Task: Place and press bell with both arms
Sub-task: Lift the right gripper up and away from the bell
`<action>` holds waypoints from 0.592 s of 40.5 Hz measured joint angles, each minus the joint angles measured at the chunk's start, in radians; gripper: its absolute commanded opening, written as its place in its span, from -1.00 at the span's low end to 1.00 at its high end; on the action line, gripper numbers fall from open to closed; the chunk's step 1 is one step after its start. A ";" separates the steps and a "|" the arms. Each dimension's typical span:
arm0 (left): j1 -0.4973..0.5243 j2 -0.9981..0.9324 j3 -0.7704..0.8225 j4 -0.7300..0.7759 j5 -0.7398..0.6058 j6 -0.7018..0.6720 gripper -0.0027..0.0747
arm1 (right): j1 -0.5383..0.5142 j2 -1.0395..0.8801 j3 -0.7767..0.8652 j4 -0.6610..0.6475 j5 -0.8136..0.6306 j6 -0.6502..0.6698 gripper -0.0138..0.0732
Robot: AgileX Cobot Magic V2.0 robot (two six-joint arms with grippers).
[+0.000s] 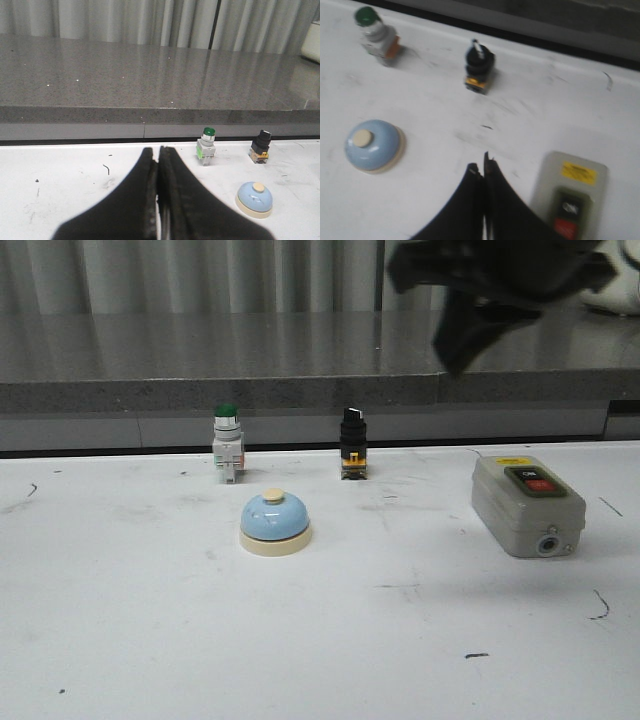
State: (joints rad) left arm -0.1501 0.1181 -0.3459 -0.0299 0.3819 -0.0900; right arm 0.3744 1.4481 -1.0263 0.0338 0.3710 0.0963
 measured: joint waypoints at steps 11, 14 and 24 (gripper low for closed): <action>0.000 0.000 0.000 0.000 0.000 0.000 -0.97 | -0.185 -0.349 0.305 0.000 -0.043 0.002 -0.84; 0.000 0.000 0.000 0.000 0.000 0.000 -0.97 | -0.200 -0.449 0.379 0.000 -0.064 0.002 -0.84; 0.000 0.000 0.000 0.000 0.000 0.000 -0.97 | -0.204 -0.801 0.612 0.000 -0.148 0.002 -0.84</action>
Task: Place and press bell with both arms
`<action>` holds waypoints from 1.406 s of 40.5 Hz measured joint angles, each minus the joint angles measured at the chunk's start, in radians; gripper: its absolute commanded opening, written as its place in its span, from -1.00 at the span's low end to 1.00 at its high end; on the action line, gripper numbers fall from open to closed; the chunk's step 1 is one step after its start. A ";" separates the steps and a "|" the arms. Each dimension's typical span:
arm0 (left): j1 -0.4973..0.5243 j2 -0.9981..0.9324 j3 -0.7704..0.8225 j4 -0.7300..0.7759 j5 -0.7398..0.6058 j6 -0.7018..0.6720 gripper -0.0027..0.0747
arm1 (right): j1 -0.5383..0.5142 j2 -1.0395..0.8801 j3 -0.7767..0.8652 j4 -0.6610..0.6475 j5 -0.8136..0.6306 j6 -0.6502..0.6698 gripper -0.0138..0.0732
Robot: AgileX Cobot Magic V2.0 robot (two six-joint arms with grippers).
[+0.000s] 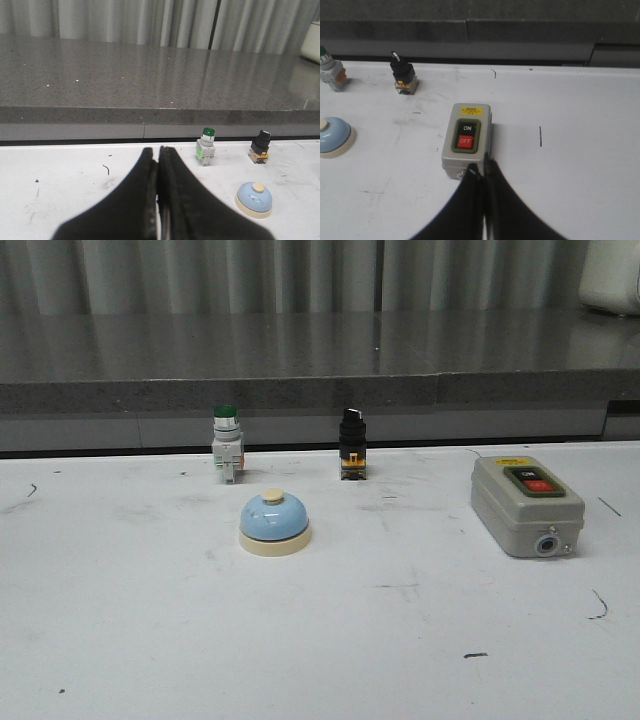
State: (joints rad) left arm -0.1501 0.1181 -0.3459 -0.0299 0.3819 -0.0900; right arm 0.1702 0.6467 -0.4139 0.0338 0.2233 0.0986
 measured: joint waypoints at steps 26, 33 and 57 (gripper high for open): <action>0.000 0.000 0.000 0.000 0.000 0.000 -0.97 | 0.000 -0.261 0.115 0.000 -0.011 0.000 -0.84; 0.000 0.000 0.000 0.000 0.000 0.000 -0.97 | 0.000 -0.261 0.115 0.000 -0.011 0.000 -0.84; 0.000 -0.004 0.007 0.000 -0.005 0.000 -0.97 | 0.000 -0.261 0.115 0.000 -0.011 0.000 -0.84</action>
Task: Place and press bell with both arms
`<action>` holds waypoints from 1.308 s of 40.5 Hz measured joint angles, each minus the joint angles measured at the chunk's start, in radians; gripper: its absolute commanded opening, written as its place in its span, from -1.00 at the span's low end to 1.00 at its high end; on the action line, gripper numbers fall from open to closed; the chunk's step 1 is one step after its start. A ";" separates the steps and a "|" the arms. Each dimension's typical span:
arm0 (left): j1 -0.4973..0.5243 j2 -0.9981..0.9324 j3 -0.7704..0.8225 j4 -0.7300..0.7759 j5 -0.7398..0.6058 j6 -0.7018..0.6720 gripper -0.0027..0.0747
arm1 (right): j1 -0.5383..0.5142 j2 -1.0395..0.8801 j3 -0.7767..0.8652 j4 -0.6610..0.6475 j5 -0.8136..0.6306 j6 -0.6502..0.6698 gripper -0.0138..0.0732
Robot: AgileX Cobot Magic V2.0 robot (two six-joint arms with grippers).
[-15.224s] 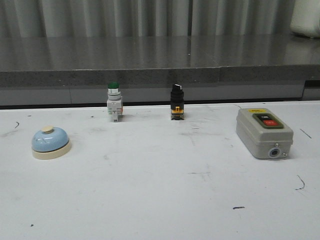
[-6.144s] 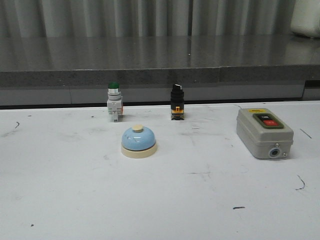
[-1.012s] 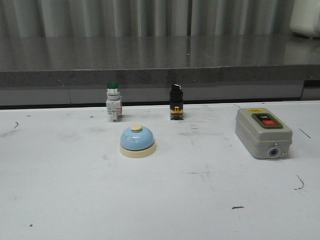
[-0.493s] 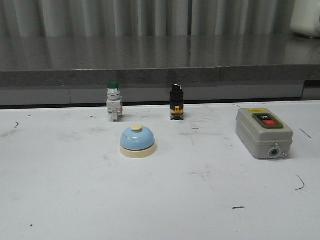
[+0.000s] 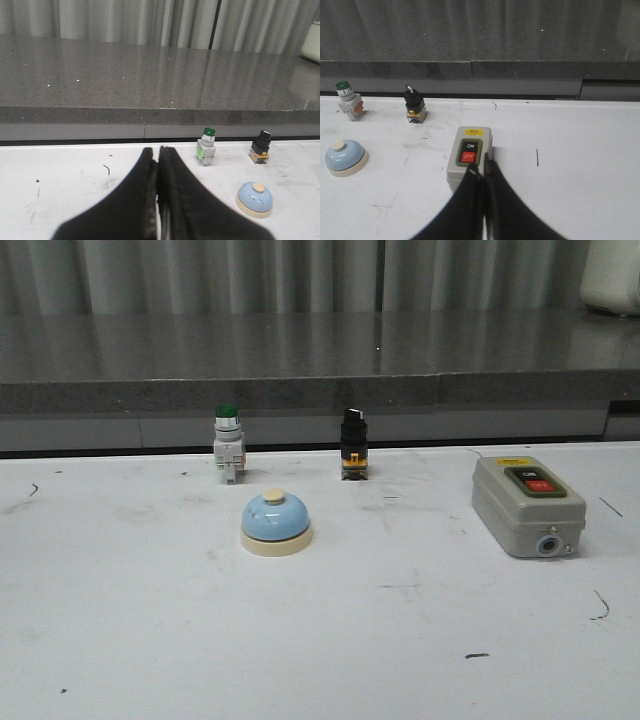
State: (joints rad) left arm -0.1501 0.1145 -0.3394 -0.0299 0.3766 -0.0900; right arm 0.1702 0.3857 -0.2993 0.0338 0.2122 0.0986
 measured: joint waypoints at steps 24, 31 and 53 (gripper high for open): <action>0.182 -0.120 0.343 -0.004 -0.189 0.000 -0.97 | 0.000 0.000 0.001 0.000 0.000 0.000 -0.84; 0.182 -0.120 0.343 -0.004 -0.259 0.000 -0.97 | 0.000 0.000 0.001 0.000 0.000 0.000 -0.84; 0.182 -0.120 0.343 -0.004 -0.262 0.000 -0.97 | 0.000 0.000 0.001 0.000 0.000 0.000 -0.84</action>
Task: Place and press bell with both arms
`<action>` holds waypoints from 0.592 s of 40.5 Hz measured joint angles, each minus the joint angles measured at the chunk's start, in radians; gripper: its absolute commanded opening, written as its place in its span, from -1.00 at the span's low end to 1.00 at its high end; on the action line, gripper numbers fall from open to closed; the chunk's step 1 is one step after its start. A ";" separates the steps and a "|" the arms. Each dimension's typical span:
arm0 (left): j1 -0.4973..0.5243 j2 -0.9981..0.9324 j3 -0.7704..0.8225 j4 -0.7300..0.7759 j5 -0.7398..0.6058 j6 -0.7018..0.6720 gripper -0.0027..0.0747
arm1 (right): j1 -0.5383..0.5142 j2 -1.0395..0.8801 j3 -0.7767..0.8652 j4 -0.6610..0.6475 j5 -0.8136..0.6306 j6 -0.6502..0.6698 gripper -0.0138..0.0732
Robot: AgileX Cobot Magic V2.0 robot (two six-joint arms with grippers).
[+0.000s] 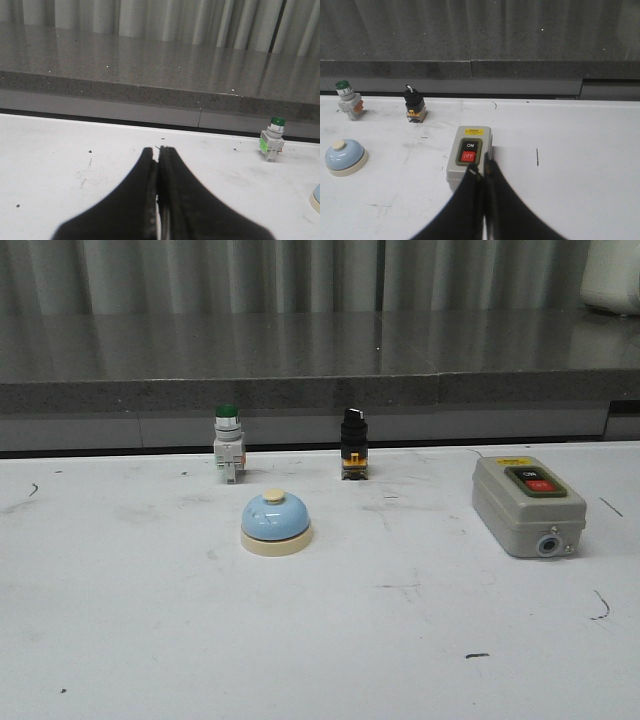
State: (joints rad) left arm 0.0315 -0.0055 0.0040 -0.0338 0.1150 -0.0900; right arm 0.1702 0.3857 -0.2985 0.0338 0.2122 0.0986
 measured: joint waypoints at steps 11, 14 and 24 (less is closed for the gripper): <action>0.000 0.000 0.000 0.000 -0.002 0.000 -0.97 | 0.000 -0.002 0.026 -0.045 -0.038 -0.038 -0.84; 0.000 0.000 0.000 0.000 -0.002 0.000 -0.97 | -0.005 -0.018 0.067 -0.056 -0.078 -0.076 -0.84; 0.000 0.000 0.000 0.000 -0.002 0.000 -0.97 | -0.097 -0.216 0.250 -0.034 -0.134 -0.145 -0.84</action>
State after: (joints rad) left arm 0.0315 -0.0055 0.0040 -0.0338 0.1132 -0.0900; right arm 0.0729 0.1692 -0.0490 0.0000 0.0782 -0.0464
